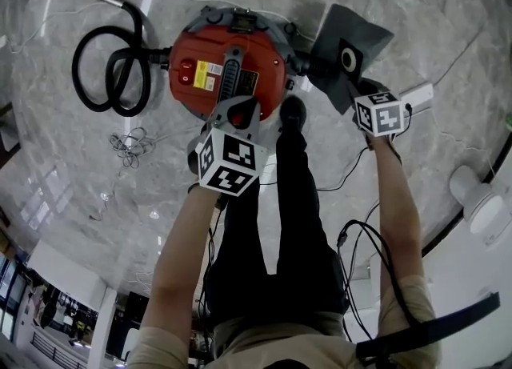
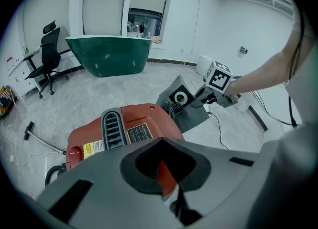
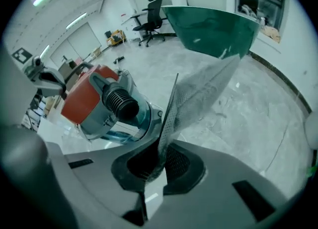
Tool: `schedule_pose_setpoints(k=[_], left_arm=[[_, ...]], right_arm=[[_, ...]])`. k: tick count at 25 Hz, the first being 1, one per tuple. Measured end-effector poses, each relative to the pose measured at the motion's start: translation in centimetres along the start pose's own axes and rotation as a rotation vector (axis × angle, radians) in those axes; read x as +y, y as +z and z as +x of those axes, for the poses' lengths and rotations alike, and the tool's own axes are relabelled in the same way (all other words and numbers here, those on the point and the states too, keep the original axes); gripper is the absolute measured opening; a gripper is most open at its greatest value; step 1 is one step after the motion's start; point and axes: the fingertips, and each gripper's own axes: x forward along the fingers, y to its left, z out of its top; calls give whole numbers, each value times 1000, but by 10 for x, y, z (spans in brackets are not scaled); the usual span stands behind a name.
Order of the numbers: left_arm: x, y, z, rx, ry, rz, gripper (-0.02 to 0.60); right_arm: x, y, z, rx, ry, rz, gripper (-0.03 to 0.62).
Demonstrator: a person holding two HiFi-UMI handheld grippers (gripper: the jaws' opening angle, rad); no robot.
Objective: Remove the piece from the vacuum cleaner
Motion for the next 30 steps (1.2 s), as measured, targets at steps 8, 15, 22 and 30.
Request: schedule_pose_setpoints(k=[8, 15, 22, 30], left_arm=[[-3, -6, -8, -12, -45, -190, 3], [-8, 6, -33, -22, -69, -254, 3], [-11, 15, -81, -48, -66, -250, 3], [-12, 20, -154, -91, -51, -252, 3]], right_arm=[[-17, -5, -25, -67, 36, 247, 15], [-32, 12, -62, -199, 94, 481, 15], [-23, 16, -121, -308, 119, 629, 17], [-12, 17, -205, -435, 99, 757, 16]])
